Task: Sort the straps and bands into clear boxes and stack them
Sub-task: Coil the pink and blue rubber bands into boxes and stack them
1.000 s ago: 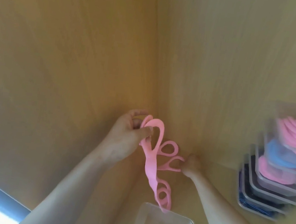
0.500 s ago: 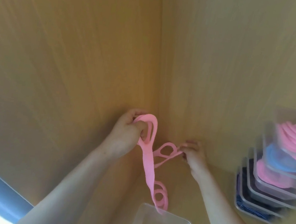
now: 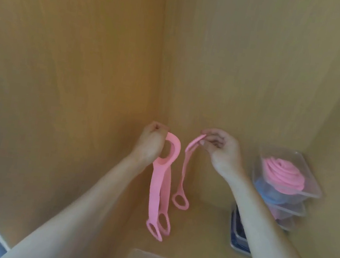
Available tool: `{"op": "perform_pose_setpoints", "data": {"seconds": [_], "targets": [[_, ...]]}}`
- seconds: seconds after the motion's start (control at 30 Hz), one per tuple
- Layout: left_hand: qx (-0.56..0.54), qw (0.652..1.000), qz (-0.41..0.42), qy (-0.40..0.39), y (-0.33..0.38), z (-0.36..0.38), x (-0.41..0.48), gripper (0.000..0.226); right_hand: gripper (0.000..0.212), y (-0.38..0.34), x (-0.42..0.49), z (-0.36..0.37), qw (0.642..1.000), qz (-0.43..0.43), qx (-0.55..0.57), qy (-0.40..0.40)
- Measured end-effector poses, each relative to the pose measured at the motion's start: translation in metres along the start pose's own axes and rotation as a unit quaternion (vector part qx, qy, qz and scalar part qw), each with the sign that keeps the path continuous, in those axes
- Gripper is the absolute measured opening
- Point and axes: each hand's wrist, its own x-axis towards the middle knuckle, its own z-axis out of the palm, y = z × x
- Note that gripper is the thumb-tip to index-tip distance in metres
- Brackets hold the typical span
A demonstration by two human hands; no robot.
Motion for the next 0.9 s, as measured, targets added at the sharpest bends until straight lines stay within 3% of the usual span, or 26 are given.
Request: {"op": "perform_pose_setpoints", "data": {"seconds": [0.23, 0.53, 0.67, 0.8, 0.9], "targets": [[-0.035, 0.998, 0.038, -0.048, 0.032, 0.0, 0.017, 0.025, 0.036, -0.043, 0.008, -0.028, 0.985, -0.132, -0.097, 0.052], [-0.025, 0.985, 0.109, -0.129, 0.091, 0.007, 0.022, 0.028, 0.025, -0.113, 0.004, -0.042, 0.97, -0.232, -0.046, 0.053], [-0.013, 0.974, 0.157, -0.162, 0.112, 0.01, 0.018, 0.032, 0.022, -0.132, 0.011, -0.037, 0.969, -0.236, -0.059, 0.033], [-0.065, 0.96, 0.168, -0.215, 0.122, 0.011, 0.01, 0.037, 0.02, -0.139, 0.019, -0.031, 0.974, -0.2, -0.094, 0.04], [-0.055, 0.963, 0.16, -0.212, 0.128, 0.012, 0.004, 0.041, 0.019, -0.141, 0.023, -0.03, 0.978, -0.18, -0.092, 0.051]]}}
